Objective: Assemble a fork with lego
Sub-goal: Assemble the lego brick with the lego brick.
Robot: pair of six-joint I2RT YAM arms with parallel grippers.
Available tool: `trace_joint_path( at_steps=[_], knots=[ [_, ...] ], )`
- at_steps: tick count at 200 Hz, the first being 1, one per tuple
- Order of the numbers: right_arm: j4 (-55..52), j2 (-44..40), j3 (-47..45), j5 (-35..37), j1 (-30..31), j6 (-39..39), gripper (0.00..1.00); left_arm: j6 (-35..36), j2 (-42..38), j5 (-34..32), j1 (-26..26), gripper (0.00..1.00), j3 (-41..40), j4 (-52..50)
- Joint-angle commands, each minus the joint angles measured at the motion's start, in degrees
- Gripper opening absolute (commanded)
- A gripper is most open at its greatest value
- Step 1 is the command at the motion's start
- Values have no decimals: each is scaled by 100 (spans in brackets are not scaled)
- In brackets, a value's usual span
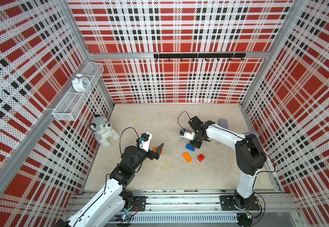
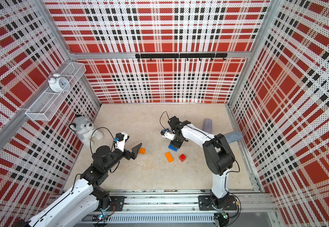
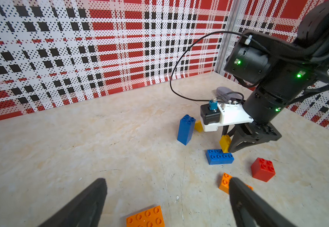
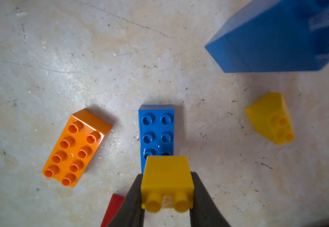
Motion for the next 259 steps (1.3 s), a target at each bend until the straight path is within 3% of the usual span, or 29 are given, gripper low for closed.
trace_joint_path(
  at_steps=[1, 194, 259],
  knots=[
    [12, 137, -93, -46, 27, -23, 21, 99, 30, 31, -26, 98, -51, 51],
    [-49, 628, -412, -18, -60, -56, 20, 153, 305, 139, -32, 98, 12, 52],
    [-124, 1375, -413, 143, -26, -69, 19, 179, 409, 184, -29, 98, 36, 52]
  ],
)
